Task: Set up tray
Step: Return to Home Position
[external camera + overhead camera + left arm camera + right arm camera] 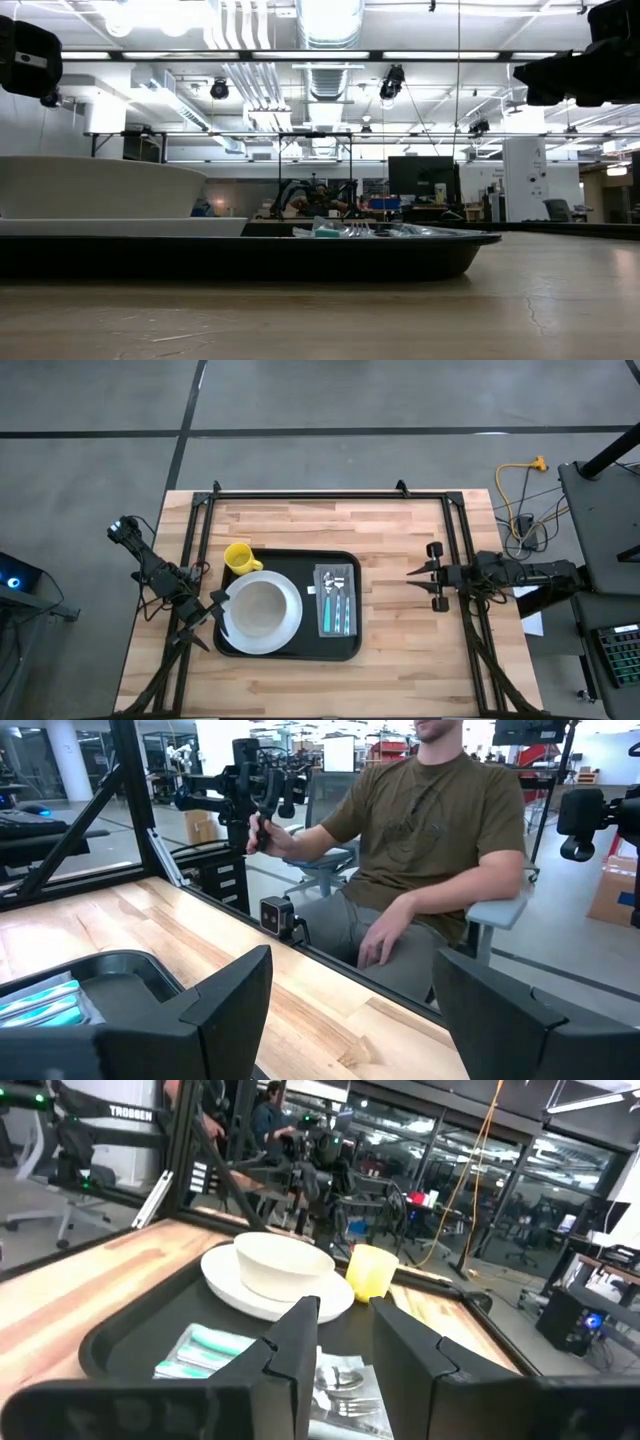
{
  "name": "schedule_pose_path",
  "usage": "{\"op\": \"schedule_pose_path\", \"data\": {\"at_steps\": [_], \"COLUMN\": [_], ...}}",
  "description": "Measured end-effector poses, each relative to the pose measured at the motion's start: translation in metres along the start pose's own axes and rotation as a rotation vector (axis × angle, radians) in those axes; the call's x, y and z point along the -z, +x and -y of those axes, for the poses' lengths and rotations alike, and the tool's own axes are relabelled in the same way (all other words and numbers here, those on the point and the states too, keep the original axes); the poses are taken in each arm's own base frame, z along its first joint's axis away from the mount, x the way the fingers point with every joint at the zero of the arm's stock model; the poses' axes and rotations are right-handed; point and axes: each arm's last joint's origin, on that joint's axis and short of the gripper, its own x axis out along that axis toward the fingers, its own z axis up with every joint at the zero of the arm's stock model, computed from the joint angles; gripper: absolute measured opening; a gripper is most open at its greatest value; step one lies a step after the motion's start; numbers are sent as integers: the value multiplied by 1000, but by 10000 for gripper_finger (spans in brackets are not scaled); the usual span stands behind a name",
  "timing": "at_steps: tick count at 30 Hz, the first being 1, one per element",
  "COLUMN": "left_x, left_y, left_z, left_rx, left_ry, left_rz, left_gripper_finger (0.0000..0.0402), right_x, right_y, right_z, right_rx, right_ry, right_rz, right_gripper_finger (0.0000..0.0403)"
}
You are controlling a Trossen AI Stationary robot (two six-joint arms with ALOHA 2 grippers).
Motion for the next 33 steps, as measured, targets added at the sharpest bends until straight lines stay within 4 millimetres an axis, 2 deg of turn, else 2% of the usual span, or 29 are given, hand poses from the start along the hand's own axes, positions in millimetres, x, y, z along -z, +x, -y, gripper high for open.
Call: {"op": "schedule_pose_path", "data": {"at_steps": [9, 26, 33], "left_x": [0, 0, 0], "left_y": [0, 0, 0], "left_z": [0, 0, 0], "left_rx": [0, 1, 1], "left_ry": [0, 0, 0], "left_rz": [0, 0, 0], "left_gripper_finger": [255, 255, 255], "right_x": [6, 10, 10], "right_y": [1, 4, 4], "right_z": [-1, -2, -2], "right_rx": [-7, -16, -16], "right_ry": [22, 26, 26], "right_rz": [-65, -117, -116], "right_gripper_finger": [68, 86, 79]}}
